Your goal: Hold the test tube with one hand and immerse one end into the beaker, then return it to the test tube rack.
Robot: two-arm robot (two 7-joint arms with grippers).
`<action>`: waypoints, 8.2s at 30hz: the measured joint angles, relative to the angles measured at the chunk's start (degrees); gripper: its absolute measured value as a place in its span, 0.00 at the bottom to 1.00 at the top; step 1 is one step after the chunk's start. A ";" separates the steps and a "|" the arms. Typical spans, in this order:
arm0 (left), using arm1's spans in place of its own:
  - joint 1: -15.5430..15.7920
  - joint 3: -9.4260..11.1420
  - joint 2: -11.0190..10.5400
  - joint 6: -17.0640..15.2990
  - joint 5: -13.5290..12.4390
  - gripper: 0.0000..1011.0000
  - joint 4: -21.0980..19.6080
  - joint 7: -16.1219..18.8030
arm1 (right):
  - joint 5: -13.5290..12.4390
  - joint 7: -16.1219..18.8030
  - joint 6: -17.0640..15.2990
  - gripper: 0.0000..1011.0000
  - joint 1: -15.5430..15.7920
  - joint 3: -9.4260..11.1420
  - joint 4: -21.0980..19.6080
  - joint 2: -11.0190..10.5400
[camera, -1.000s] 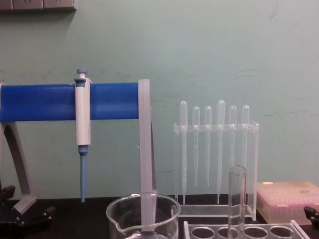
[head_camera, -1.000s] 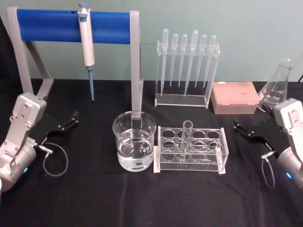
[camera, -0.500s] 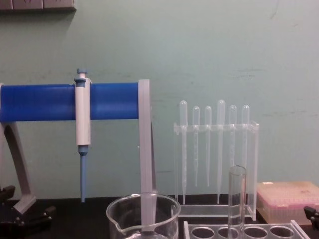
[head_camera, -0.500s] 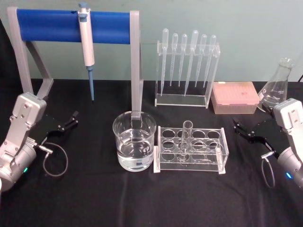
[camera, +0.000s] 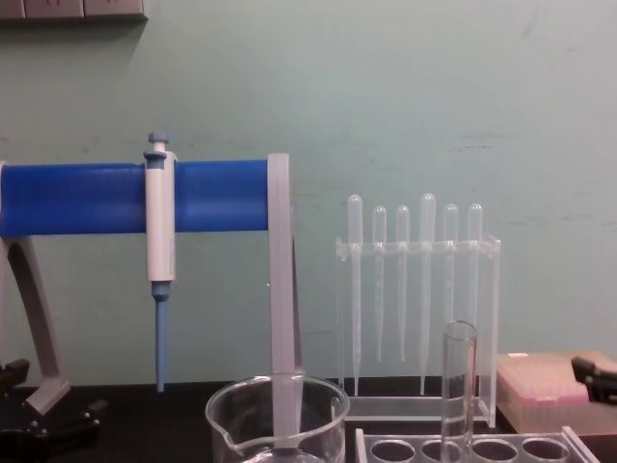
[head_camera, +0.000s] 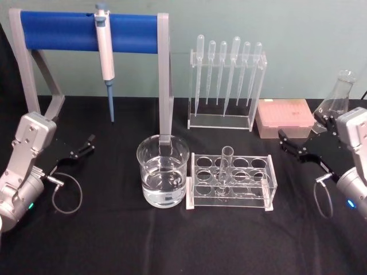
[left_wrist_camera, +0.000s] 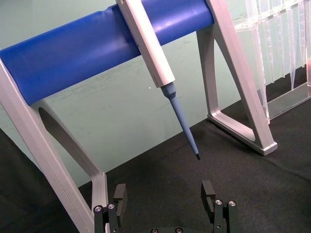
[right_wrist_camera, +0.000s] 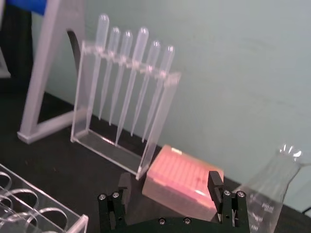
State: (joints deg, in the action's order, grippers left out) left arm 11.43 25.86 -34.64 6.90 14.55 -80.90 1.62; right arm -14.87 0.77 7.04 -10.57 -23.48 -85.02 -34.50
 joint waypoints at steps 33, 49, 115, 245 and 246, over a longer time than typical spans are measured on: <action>0.00 0.00 0.00 0.00 0.00 0.99 0.00 0.00 | -14.98 40.60 3.69 0.99 6.21 5.58 -9.67 -17.57; 0.00 0.00 0.00 0.00 0.00 0.99 0.00 0.00 | -11.94 43.40 -1.44 0.99 1.28 0.16 -11.19 -12.39; 0.00 0.00 0.00 0.00 0.00 0.99 0.00 0.00 | -8.57 41.11 -5.31 0.57 -10.08 -6.93 -2.41 -3.07; 0.00 0.00 0.00 0.00 0.00 0.99 0.00 0.00 | -19.77 40.00 -19.20 0.22 -18.56 -7.24 -9.90 -7.83; 0.00 0.00 0.00 0.00 0.00 0.99 0.00 0.00 | -19.77 40.00 -19.20 0.22 -18.56 -7.24 -9.90 -7.83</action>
State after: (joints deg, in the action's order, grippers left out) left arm 11.43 25.86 -34.65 6.91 14.55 -80.90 1.62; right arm -34.64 40.77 -12.16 -29.13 -30.72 -94.92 -42.33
